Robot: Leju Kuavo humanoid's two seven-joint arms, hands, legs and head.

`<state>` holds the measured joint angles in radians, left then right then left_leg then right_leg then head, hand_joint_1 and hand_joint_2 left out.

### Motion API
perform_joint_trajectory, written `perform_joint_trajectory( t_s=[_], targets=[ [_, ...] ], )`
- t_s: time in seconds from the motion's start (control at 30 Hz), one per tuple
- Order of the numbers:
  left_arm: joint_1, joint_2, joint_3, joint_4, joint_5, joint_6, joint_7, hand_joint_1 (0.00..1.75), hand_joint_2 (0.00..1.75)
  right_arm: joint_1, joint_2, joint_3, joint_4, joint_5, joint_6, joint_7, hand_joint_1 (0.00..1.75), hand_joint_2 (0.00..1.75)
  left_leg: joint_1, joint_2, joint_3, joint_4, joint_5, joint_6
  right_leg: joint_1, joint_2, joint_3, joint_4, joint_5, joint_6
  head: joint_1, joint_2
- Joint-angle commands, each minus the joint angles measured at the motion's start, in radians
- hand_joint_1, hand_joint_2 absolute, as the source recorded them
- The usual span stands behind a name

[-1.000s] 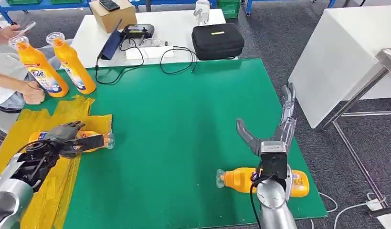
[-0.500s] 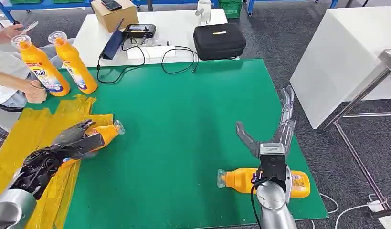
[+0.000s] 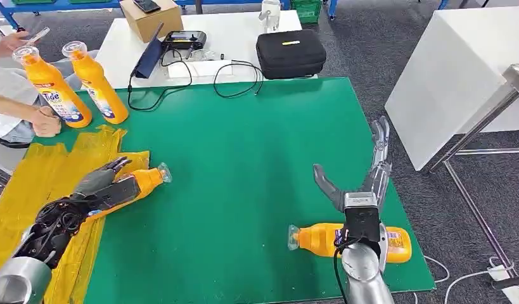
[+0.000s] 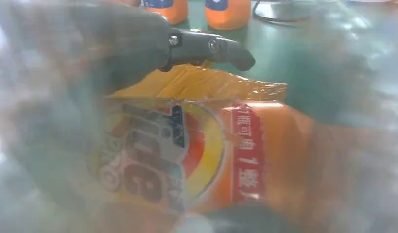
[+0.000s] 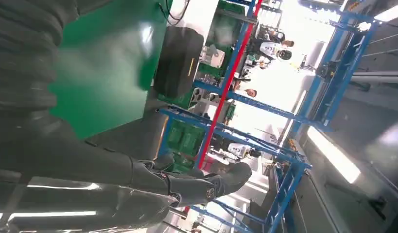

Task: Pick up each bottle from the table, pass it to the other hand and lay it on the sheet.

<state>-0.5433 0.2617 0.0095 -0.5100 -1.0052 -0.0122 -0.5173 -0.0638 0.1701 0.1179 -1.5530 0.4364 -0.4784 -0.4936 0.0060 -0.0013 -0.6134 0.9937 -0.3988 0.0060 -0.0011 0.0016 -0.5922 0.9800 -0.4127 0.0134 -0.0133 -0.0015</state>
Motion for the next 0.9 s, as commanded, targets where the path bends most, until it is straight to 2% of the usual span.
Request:
perform_joint_trajectory(
  t_s=[0.03, 0.17, 0.37, 0.4, 0.47, 0.67, 0.7, 0.8, 0.87, 0.9],
  targets=[
    [0.013, -0.051, 0.049, -0.066, 0.125, -0.036, -0.076, 0.0, 0.0, -0.006, -0.022, -0.006, 0.018, 0.001, 0.002, -0.004, 0.0, 1.75, 0.001, -0.001, 0.003, 0.0, -0.002, 0.0, 0.001, -0.001, 0.004, -0.001, -0.001, 0.001, 0.0, 0.0],
    [0.066, -0.094, 0.065, -0.293, 0.32, -0.107, -0.078, 0.0, 0.0, 0.021, -0.018, -0.023, -0.014, 0.018, 0.014, 0.004, 0.0, 1.75, 0.001, -0.004, 0.0, 0.001, -0.001, 0.001, 0.001, -0.005, 0.003, -0.001, -0.002, 0.001, 0.0, 0.0],
    [0.123, -0.113, 0.059, -0.488, 0.491, -0.169, -0.064, 0.0, 0.0, 0.039, -0.01, -0.038, -0.037, 0.038, 0.021, 0.01, 0.0, 1.75, 0.0, -0.002, -0.002, 0.001, -0.001, 0.0, 0.0, -0.002, 0.0, -0.001, -0.001, 0.001, 0.0, 0.0],
    [0.136, -0.175, 0.121, -0.548, 0.585, -0.177, -0.103, 0.0, 0.0, 0.048, -0.01, -0.04, -0.05, 0.061, 0.019, 0.019, 0.0, 1.75, 0.0, -0.002, -0.001, 0.001, -0.002, 0.0, 0.0, -0.003, 0.001, 0.0, -0.002, 0.001, 0.0, 0.0],
    [0.155, -0.211, 0.126, -0.619, 0.612, -0.17, -0.067, 0.0, 0.0, 0.057, -0.009, -0.043, -0.066, 0.072, 0.023, 0.026, 0.0, 1.75, 0.0, -0.004, -0.001, 0.001, -0.002, 0.001, 0.0, -0.004, 0.001, -0.001, -0.002, 0.001, 0.0, 0.0],
    [0.177, -0.254, 0.152, -0.707, 0.66, -0.114, -0.084, 0.0, 0.0, 0.063, -0.006, -0.039, -0.082, 0.09, 0.022, 0.028, 0.0, 1.75, 0.0, -0.001, -0.002, 0.001, -0.002, 0.001, 0.0, -0.001, -0.001, 0.0, -0.001, 0.001, 0.0, 0.0],
    [0.181, -0.267, 0.166, -0.73, 0.666, -0.091, -0.087, 0.0, 1.75, 0.063, -0.005, -0.038, -0.084, 0.094, 0.021, 0.031, 0.0, 1.75, 0.001, -0.001, -0.001, 0.002, -0.003, 0.001, 0.001, -0.001, 0.001, -0.001, -0.002, 0.001, 0.0, 0.0],
    [0.213, -0.317, 0.198, -0.876, 0.724, -0.066, -0.104, 0.0, 1.75, 0.068, -0.002, -0.031, -0.096, 0.111, 0.019, 0.037, 0.0, 1.75, 0.001, -0.002, 0.001, 0.002, -0.004, 0.001, 0.001, -0.002, 0.002, -0.001, -0.003, 0.001, 0.0, 0.0],
    [0.239, -0.338, 0.197, -0.967, 0.803, -0.119, -0.063, 0.0, 1.75, 0.073, -0.003, -0.022, -0.105, 0.133, 0.027, 0.039, 0.0, 1.75, 0.001, -0.002, -0.001, 0.003, -0.004, 0.001, 0.001, -0.002, 0.001, 0.0, -0.003, 0.001, 0.0, 0.0],
    [0.261, -0.35, 0.194, -1.02, 0.87, -0.166, -0.048, 0.0, 1.75, 0.075, -0.028, 0.001, -0.105, 0.156, 0.081, 0.057, 0.0, 1.75, 0.0, -0.001, -0.003, 0.002, -0.002, 0.001, 0.0, -0.001, -0.002, 0.0, -0.001, 0.001, 0.0, 0.0]
  ],
)
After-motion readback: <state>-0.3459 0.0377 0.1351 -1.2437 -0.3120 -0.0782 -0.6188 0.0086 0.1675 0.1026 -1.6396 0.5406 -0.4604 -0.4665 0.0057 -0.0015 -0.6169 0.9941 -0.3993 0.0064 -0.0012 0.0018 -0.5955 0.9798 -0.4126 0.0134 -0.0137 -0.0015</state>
